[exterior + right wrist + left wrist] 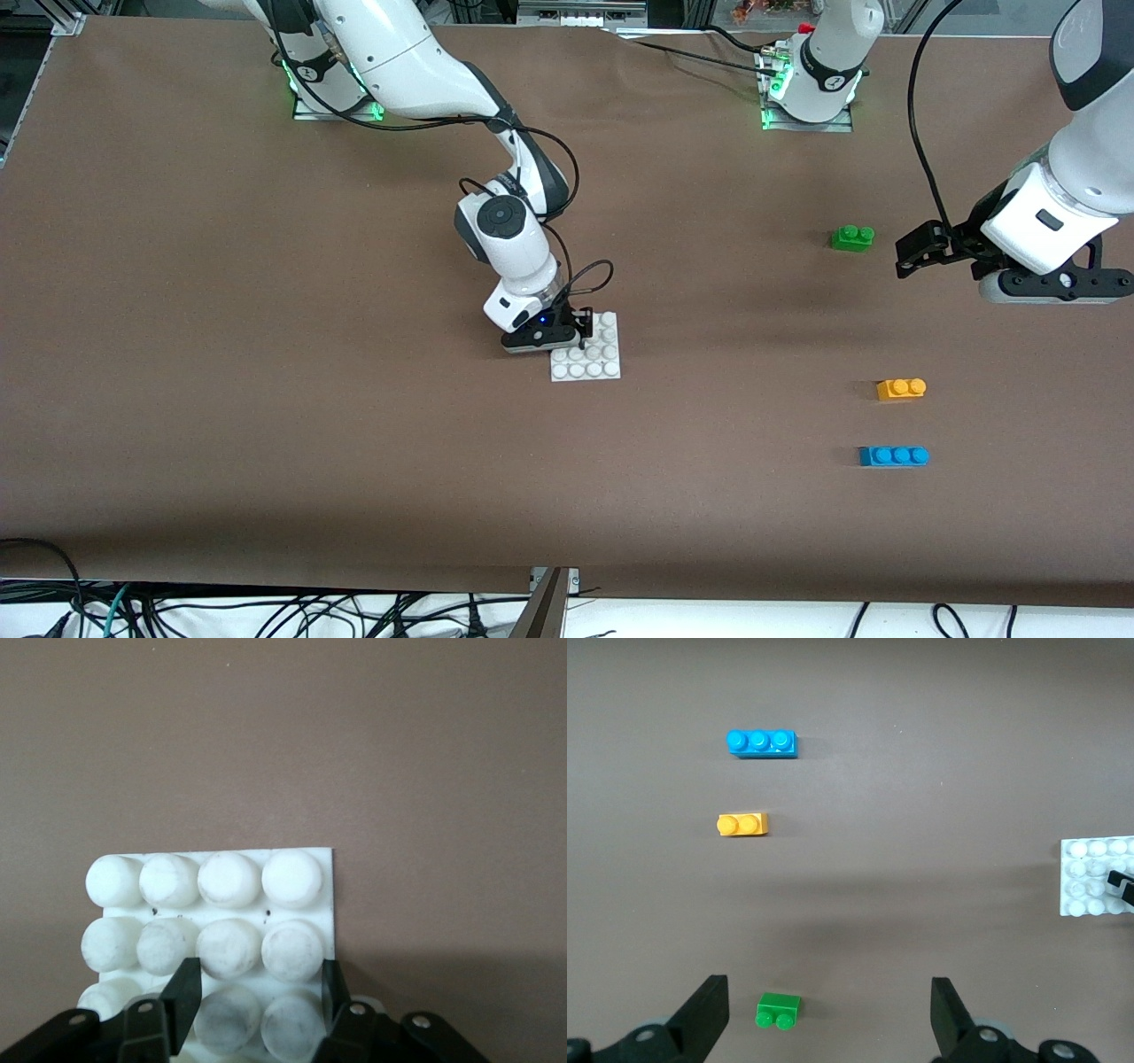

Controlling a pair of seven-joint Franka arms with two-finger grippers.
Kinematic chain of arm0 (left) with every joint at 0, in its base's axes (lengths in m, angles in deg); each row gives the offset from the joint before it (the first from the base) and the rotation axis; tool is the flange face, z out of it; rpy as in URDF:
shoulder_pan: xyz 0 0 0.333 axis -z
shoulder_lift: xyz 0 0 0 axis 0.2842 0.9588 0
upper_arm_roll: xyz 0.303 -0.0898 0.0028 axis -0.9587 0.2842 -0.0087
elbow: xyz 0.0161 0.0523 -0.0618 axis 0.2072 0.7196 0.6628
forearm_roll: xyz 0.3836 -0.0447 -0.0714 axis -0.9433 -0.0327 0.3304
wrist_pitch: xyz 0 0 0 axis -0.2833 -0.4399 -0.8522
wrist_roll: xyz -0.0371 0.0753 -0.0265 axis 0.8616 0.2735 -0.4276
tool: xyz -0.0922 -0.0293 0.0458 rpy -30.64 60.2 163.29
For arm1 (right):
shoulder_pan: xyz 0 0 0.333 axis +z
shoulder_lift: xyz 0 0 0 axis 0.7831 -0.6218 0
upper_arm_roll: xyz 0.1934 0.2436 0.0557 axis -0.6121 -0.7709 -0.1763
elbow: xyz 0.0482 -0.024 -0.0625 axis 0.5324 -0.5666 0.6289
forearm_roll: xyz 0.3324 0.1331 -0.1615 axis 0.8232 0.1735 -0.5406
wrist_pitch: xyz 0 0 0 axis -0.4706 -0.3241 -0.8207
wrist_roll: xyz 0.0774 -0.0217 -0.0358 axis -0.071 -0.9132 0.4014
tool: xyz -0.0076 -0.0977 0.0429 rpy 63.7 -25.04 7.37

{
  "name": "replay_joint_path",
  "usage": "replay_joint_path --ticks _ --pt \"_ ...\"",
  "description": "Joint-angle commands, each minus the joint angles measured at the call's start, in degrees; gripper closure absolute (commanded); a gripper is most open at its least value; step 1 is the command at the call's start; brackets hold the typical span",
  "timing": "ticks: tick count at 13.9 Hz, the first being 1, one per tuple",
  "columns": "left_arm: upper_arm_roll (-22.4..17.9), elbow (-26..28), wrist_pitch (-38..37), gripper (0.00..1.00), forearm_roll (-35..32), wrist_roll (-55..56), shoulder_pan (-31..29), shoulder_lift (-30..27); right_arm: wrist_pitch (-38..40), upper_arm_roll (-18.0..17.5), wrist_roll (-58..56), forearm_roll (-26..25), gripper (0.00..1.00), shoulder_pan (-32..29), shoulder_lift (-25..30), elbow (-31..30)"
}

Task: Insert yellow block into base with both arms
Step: 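Open the right gripper to release the base plate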

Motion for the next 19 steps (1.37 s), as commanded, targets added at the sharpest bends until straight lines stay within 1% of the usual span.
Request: replay_joint_path --ticks 1,4,8,9,11,13,15,16,18,19 --pt "-0.09 -2.01 -1.45 0.0 1.92 -0.75 -0.33 0.94 -0.18 0.56 5.84 -0.95 0.4 2.02 -2.61 2.96" --pt "-0.09 -2.01 -1.45 0.0 2.0 -0.75 -0.33 0.94 -0.1 0.56 11.99 -0.86 0.4 2.55 -3.75 3.66" --pt "-0.09 -2.01 -1.45 0.0 2.0 -0.75 -0.68 1.03 -0.1 0.56 12.54 -0.68 0.39 3.34 -3.84 4.11" --pt "-0.09 -2.01 -1.45 0.0 2.0 -0.75 -0.68 1.03 -0.01 0.64 12.54 -0.42 0.29 3.17 -3.49 4.19" --pt "-0.09 -2.01 -1.45 0.0 2.0 -0.75 -0.68 1.03 -0.01 0.73 12.36 -0.33 0.0 2.64 -2.61 4.2" --pt "-0.09 -2.01 -1.45 0.0 2.0 -0.84 -0.68 1.03 0.51 1.25 12.19 -0.33 0.0 2.64 -1.65 4.2" --pt "-0.09 -2.01 -1.45 0.0 2.0 -0.75 -0.68 1.03 6.29 3.01 11.75 -0.33 0.0 2.55 0.98 4.2" --pt "-0.09 -2.01 -1.45 0.0 2.0 -0.84 -0.68 1.03 9.71 4.23 11.66 -0.33 0.0 2.46 2.82 4.2" --pt "-0.09 -2.01 -1.45 0.0 2.0 -0.75 -0.68 1.03 14.56 5.3 11.57 -0.42 0.0 1.41 6.95 4.11" --pt "-0.09 -2.01 -1.45 0.0 2.0 -0.75 -0.68 1.11 18.5 6.69 11.31 -0.51 0.0 1.15 8.89 4.11"
